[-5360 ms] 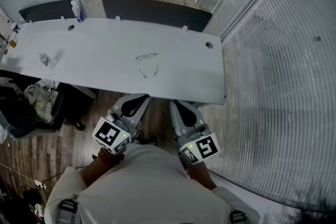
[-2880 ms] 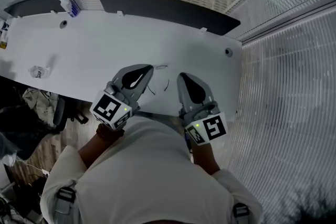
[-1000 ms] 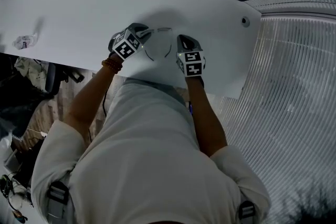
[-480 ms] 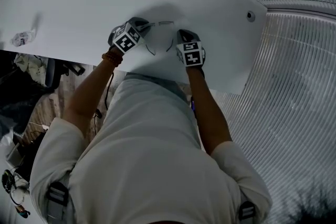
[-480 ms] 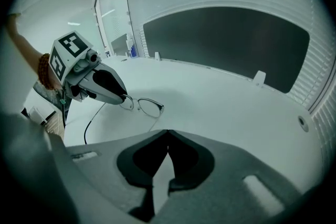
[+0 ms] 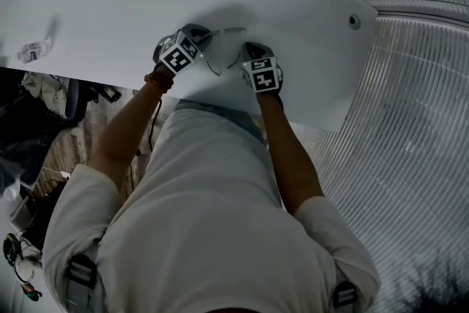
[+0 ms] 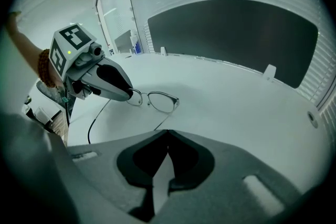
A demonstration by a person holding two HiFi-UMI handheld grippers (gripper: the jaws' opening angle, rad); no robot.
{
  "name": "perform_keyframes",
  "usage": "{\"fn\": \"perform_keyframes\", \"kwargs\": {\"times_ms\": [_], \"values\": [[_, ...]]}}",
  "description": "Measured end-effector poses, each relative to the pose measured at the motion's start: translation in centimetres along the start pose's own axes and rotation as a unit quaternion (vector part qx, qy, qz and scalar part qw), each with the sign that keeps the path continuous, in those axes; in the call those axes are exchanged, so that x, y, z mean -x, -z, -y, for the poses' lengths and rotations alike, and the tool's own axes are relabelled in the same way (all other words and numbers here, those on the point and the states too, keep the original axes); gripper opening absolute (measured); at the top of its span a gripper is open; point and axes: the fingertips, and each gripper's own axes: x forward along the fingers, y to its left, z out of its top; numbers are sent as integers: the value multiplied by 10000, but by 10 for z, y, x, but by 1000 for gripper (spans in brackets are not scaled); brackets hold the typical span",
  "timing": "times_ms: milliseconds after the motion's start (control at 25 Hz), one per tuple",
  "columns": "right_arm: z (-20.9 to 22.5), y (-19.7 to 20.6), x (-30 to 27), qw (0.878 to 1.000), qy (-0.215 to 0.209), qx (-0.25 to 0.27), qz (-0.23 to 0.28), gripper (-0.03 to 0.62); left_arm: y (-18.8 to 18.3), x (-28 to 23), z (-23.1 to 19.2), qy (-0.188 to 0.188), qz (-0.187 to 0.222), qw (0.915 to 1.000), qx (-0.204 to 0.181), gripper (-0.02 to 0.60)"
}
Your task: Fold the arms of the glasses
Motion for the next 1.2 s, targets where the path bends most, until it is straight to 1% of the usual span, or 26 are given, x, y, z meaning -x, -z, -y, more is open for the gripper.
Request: {"fn": "perform_keyframes", "kwargs": {"times_ms": [400, 640, 920, 1200], "values": [[-14, -4, -6, 9999, -108, 4, 47, 2, 0, -2, 6, 35, 21, 10000, -7, 38], [-15, -14, -7, 9999, -102, -7, 132, 2, -3, -1, 8, 56, 33, 10000, -9, 37], [-16, -16, -9, 9998, -106, -9, 142, 2, 0, -1, 16, 95, 29, 9999, 16, 38], [-14, -14, 0, 10000, -12, -24, 87, 2, 3, -1, 9, -102, 26, 9997, 200, 31]]}}
